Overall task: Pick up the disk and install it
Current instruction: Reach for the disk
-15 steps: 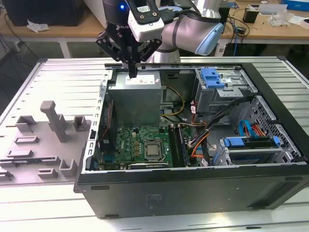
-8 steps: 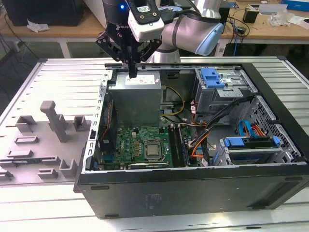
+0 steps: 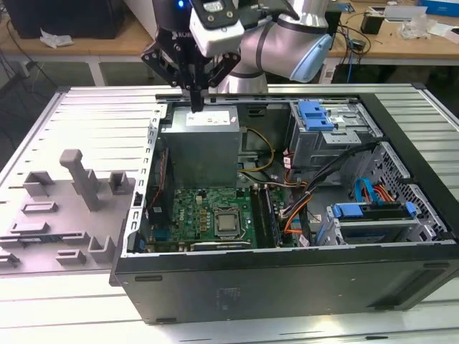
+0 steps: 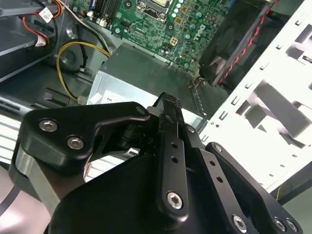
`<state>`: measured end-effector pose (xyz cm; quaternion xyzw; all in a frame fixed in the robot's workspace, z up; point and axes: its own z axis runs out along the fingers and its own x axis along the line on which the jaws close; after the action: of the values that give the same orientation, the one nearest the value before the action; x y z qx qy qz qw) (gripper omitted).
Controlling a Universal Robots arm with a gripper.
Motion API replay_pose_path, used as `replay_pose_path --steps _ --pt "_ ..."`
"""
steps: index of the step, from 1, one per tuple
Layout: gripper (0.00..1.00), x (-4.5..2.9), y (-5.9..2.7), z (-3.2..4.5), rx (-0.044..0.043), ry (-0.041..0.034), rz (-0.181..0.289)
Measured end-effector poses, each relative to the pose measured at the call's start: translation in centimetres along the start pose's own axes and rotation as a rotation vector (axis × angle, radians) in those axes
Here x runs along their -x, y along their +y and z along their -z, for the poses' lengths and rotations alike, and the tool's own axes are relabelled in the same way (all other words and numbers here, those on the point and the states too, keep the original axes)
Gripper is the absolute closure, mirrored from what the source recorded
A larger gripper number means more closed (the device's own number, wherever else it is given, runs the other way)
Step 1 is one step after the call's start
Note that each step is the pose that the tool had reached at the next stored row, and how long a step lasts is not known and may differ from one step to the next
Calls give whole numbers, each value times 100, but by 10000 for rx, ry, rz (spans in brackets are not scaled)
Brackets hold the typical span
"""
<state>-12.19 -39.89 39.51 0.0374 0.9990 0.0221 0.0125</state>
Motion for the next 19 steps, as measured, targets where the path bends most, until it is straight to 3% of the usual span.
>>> replay_pose_path --steps 19 --pt "89 0 0 -19 0 0 0"
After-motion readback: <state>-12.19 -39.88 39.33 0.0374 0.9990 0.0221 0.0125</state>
